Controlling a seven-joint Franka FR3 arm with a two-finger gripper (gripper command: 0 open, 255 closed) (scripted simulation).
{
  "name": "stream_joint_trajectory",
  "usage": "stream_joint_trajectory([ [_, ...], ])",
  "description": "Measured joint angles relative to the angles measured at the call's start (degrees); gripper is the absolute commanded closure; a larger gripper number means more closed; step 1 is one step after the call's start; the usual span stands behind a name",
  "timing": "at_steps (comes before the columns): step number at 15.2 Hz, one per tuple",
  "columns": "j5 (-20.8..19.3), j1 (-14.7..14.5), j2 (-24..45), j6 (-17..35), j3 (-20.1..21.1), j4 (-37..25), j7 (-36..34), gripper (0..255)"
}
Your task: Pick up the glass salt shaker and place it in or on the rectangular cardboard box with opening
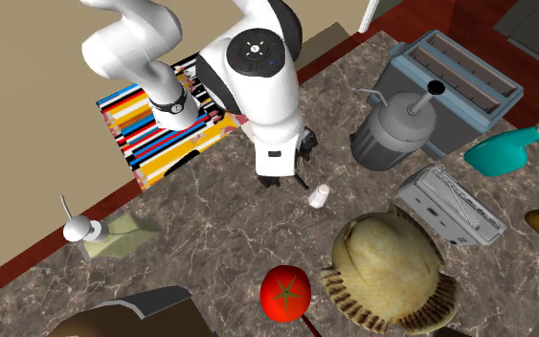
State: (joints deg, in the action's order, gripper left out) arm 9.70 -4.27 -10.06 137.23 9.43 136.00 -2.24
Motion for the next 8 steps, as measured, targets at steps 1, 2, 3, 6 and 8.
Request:
stream_joint_trajectory([
  [1,-0.3,-0.2,1.9,1.6,0.4,-0.9,-0.3,0],
  [2,-0.6,-0.3,4.1,3.1,0.7,-2.2,-0.6,0],
  [3,-1.1,-0.5,6.5,4.7,1.1,-3.5,-1.0,0],
  [6,-2.5,-1.1,11.8,8.7,1.8,-6.3,-2.1,0],
  [8,-2.9,-1.2,13.5,10.2,1.8,-6.7,-2.3,0],
])
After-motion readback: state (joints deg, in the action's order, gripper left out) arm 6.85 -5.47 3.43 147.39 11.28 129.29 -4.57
